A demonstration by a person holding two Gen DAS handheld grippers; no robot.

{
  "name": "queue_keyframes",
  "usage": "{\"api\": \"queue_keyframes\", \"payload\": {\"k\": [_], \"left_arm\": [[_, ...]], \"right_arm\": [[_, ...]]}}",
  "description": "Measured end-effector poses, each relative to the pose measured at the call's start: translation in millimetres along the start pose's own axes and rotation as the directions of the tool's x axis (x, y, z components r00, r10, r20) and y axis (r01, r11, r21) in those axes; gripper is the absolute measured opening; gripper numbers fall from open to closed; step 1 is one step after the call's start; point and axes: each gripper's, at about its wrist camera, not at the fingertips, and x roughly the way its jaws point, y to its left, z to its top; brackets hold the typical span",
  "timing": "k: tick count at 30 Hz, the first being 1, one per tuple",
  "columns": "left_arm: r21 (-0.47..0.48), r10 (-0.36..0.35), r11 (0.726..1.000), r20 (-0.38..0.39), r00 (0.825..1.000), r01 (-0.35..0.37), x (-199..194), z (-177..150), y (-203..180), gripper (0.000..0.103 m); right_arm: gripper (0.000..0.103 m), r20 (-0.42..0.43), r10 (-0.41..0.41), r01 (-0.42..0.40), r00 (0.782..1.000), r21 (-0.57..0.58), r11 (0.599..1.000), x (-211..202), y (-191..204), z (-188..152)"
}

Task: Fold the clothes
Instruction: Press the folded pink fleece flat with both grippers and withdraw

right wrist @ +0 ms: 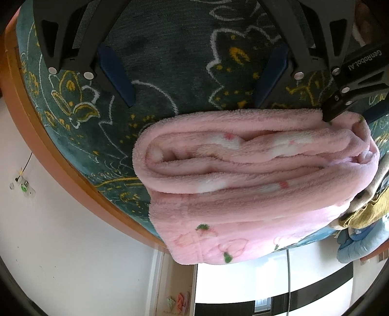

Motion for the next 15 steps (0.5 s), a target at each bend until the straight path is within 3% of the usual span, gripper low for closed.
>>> {"api": "queue_keyframes", "payload": {"k": [15], "left_arm": [[-0.007, 0.005, 1.0, -0.007, 1.0, -0.005, 0.7, 0.0, 1.4, 0.103]], "right_arm": [[0.099, -0.008, 0.026, -0.026, 1.0, 0.021, 0.999, 11.5, -5.3, -0.3]]}}
